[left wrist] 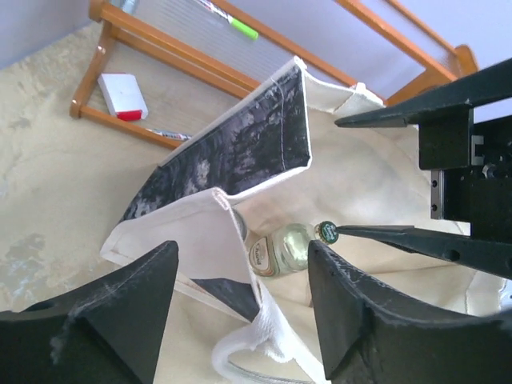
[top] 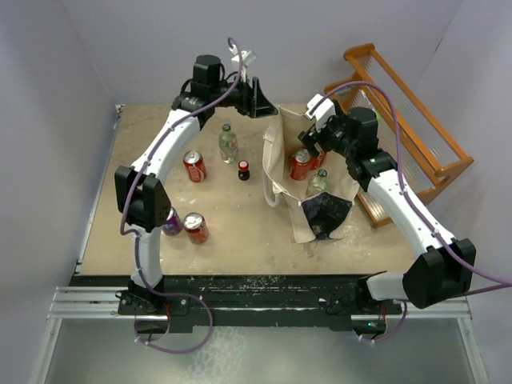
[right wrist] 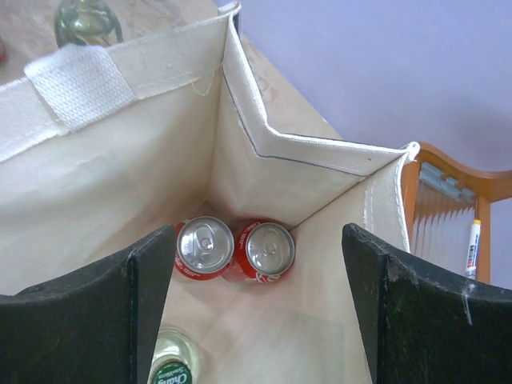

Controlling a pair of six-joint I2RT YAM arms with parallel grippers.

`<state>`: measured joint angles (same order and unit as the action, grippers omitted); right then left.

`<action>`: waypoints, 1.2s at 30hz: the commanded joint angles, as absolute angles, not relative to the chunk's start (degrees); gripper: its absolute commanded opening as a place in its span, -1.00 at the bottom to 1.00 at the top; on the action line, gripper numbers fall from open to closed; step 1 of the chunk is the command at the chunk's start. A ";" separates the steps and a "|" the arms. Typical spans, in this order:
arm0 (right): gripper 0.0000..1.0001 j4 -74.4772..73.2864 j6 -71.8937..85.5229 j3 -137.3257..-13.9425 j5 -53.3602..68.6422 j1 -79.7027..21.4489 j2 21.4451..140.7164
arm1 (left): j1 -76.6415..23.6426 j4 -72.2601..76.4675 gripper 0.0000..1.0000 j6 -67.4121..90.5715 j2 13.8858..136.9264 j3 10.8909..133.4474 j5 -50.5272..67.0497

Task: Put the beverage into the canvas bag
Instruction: Place the drink in the canvas bag, then pick up the drink from the center of the board.

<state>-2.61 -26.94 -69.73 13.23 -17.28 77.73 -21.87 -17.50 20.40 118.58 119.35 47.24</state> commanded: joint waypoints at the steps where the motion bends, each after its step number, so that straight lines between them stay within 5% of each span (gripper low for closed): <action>1: 0.69 -3.14 -22.28 -73.66 13.20 -17.31 76.15 | -17.89 -16.75 0.44 18.02 112.48 120.32 48.60; 12: 0.68 -5.05 -14.68 -81.61 11.78 -18.55 78.10 | -7.65 -34.89 0.98 0.41 99.19 104.72 18.24; 30: 0.68 -3.44 -12.56 -79.11 9.66 -20.71 77.64 | -6.58 -46.43 1.00 -9.09 105.79 94.58 12.37; 36: 0.68 -3.25 -11.31 -78.80 8.41 -21.25 77.61 | -6.59 -48.58 0.83 -8.47 110.92 97.41 13.51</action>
<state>-6.13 -13.17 -78.98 9.93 -20.73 78.50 -6.55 -47.09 -7.55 108.60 94.30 13.13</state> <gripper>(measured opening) 0.842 0.949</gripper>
